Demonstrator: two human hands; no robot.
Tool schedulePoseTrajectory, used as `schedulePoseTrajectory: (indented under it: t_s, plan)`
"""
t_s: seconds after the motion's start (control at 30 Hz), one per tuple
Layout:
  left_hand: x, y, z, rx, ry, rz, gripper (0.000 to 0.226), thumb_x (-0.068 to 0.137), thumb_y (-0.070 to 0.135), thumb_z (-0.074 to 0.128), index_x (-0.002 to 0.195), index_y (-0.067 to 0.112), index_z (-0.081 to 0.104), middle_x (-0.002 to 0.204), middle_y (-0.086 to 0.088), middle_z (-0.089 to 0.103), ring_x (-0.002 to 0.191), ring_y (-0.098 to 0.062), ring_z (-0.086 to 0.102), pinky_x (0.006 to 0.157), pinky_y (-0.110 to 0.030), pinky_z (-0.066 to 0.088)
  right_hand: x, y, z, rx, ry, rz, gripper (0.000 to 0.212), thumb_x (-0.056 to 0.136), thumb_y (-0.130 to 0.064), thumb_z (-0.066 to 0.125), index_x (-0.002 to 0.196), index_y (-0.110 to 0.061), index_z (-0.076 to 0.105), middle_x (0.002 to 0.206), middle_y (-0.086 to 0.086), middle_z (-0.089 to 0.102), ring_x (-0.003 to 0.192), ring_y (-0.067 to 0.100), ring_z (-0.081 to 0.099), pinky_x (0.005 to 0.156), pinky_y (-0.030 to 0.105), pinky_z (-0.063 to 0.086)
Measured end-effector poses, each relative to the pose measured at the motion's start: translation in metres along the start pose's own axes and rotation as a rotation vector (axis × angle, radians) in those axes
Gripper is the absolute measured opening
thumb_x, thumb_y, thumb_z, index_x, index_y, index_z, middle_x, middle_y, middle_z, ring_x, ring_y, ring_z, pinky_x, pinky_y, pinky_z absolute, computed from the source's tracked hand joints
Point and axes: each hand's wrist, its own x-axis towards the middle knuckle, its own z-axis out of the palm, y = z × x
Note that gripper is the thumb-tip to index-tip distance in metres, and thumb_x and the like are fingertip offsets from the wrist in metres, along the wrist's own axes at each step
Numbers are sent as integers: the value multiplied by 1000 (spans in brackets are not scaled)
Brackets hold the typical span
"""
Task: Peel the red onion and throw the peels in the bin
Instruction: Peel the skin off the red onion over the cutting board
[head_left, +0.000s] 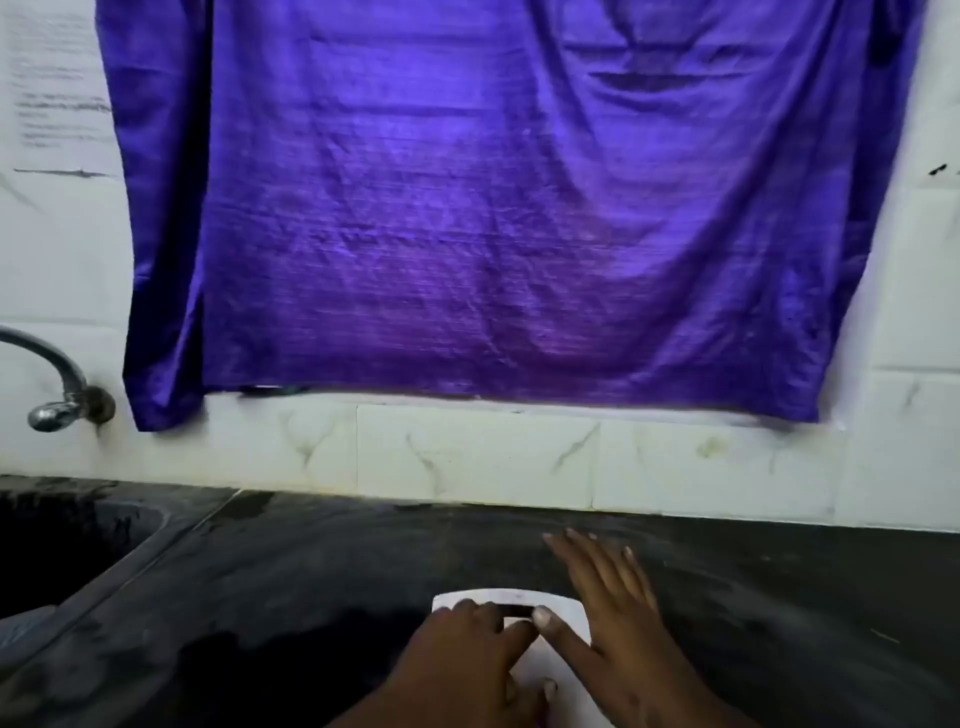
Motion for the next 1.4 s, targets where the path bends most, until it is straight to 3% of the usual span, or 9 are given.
schedulePoseTrajectory:
  t_s: [0.17, 0.3, 0.4, 0.5, 0.6, 0.87, 0.97, 1.17, 1.4]
  plan:
    - [-27, 44, 31, -2, -16, -83, 58, 98, 52, 46, 150, 27, 42, 130, -17, 56, 120, -37, 53, 97, -41, 42, -43, -23, 9, 55, 54, 24, 81, 80, -80, 1, 144, -44, 36, 146, -28, 39, 143, 0, 28, 126, 32, 2]
    - [-34, 42, 45, -94, 160, -107, 36, 94, 39, 50, 127, 25, 54, 113, -11, 61, 104, -34, 58, 89, -42, 50, -52, -23, 17, 77, 154, 77, 54, 92, -67, 23, 125, -42, 56, 128, -22, 61, 124, 6, 51, 113, 31, 29]
    - [-34, 37, 47, -440, 349, -85, 17, 85, 24, 58, 102, 27, 56, 95, 6, 67, 91, -17, 62, 81, -39, 53, -50, -23, 16, 306, 229, 99, 25, 95, -51, 46, 101, -37, 65, 99, -18, 70, 93, 3, 64, 86, 33, 52]
    - [-26, 32, 38, -923, 482, -105, 30, 90, 5, 69, 111, 23, 58, 101, 20, 71, 89, -5, 69, 81, -28, 59, -45, -24, 13, 638, 173, 87, 11, 98, -31, 60, 97, -32, 70, 90, -13, 75, 82, 1, 69, 71, 24, 54]
    - [-15, 27, 43, -1208, 535, -100, 41, 90, -5, 72, 118, 18, 55, 115, 1, 73, 108, -18, 73, 95, -39, 60, -41, -19, 18, 912, 143, 73, 14, 97, -23, 63, 103, -33, 72, 98, -9, 77, 85, 7, 73, 65, 20, 54]
    - [-19, 36, 58, -1090, 655, 40, 48, 92, -8, 64, 127, 24, 63, 125, 13, 68, 122, -15, 67, 98, -31, 58, -39, -3, 25, 1328, 125, 165, 47, 79, 4, 80, 120, -9, 63, 110, 13, 74, 87, 22, 73, 72, 32, 62]
    - [-23, 37, 56, -956, 715, 49, 42, 86, -1, 63, 119, 23, 68, 119, 11, 66, 118, -17, 66, 88, -22, 57, -40, -1, 27, 1222, 119, 128, 38, 72, 2, 86, 106, -9, 71, 101, 15, 77, 91, 22, 73, 83, 39, 60]
    - [-23, 39, 56, -789, 819, -12, 12, 94, 19, 73, 101, 27, 73, 100, 13, 71, 95, -14, 69, 69, -28, 56, -45, -2, 27, 1102, 116, 54, 28, 71, -4, 88, 93, -15, 76, 92, 13, 76, 78, 11, 68, 64, 24, 57]
    - [-21, 39, 54, -863, 845, -42, 18, 93, 6, 73, 89, 24, 77, 91, 9, 75, 92, -15, 71, 75, -31, 57, -46, -1, 33, 1177, 52, 30, 33, 73, 4, 84, 102, -12, 76, 94, 11, 77, 80, 22, 72, 74, 40, 62]
